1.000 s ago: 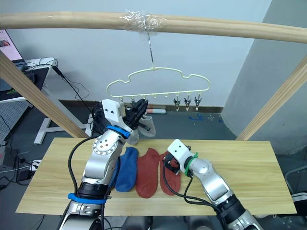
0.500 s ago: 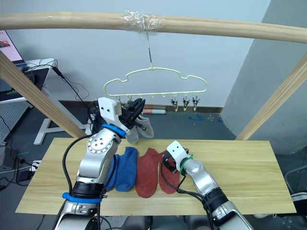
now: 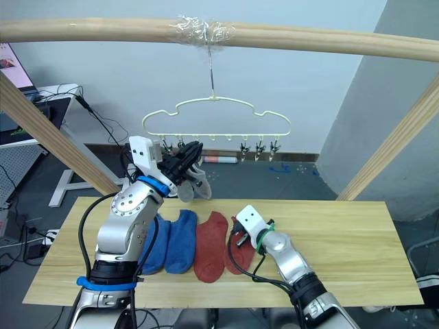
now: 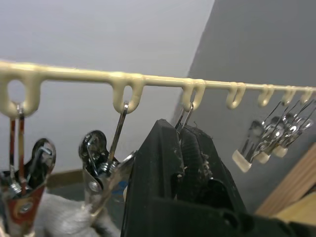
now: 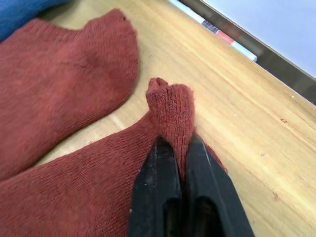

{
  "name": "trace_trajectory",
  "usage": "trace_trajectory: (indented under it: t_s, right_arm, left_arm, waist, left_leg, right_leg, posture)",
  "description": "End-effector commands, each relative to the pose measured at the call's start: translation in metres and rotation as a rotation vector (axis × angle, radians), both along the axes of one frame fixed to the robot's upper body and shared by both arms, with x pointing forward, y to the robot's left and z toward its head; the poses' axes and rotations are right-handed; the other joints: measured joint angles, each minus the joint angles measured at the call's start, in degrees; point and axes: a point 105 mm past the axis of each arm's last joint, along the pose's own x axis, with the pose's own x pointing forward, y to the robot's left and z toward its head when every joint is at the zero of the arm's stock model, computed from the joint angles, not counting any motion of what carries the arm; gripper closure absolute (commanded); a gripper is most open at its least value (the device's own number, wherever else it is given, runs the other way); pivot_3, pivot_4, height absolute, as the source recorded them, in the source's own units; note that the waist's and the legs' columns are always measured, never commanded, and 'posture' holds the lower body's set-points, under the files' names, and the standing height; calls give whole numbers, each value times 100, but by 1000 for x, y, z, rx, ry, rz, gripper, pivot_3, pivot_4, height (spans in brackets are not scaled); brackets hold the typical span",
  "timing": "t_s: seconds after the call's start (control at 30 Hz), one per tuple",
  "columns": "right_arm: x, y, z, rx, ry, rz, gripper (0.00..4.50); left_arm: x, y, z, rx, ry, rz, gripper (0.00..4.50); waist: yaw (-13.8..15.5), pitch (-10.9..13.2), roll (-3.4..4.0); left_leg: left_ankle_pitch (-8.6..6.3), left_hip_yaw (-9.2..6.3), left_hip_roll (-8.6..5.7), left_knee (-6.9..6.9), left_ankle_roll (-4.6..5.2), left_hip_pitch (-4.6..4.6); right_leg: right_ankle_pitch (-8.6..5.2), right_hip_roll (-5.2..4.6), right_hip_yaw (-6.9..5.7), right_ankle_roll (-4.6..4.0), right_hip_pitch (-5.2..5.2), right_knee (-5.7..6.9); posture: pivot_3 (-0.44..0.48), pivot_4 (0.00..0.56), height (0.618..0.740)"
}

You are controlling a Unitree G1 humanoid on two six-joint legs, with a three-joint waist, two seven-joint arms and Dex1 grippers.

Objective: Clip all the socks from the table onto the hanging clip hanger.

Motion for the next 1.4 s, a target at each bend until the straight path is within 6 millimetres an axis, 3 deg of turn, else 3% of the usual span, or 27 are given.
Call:
trace_trajectory:
  t_s: [0.03,0.27,0.47,0.8,1.2,1.4]
  right_arm:
    - [-1,24,54,84,-113,99,4466]
    - [7,43,111,128,-188,172,4466]
    - [17,52,138,168,-214,173,4466]
    - [23,59,164,219,-249,181,4466]
    - [22,61,177,279,-249,182,4466]
    - [20,63,179,317,-226,184,4500]
  left_arm:
    - [-7,-1,19,-69,3,-76,4500]
    - [-11,-1,23,-101,55,-149,4500]
    - [-14,-3,20,-94,82,-179,4500]
    - [-16,-4,14,-83,88,-177,4500]
    - [-17,-2,6,-58,98,-169,4500]
    - [-23,-3,3,-42,106,-198,2511]
  waist:
    - [-4,1,0]
    - [3,1,0]
    - [6,1,0]
    - [8,1,0]
    - [7,1,0]
    - [3,1,0]
  left_leg:
    - [0,-1,1,0,0,0]
    - [2,-9,1,0,-3,-2]
    - [2,-11,2,-9,-3,-5]
    - [2,-9,1,-10,-3,-9]
    - [2,-6,1,-11,-3,-10]
    - [2,-6,1,-10,-3,-10]
  right_leg:
    - [0,0,0,0,-1,0]
    - [0,4,-5,0,-2,0]
    - [-1,3,-9,-2,-3,-11]
    - [-1,-1,-10,-3,-6,-15]
    - [-1,-1,-7,-4,-9,-15]
    - [-1,-1,-7,-4,-10,-14]
  posture:
    - [38,217,705]
    - [34,212,705]
    - [34,205,705]
    - [39,202,705]
    - [39,202,705]
    - [43,201,705]
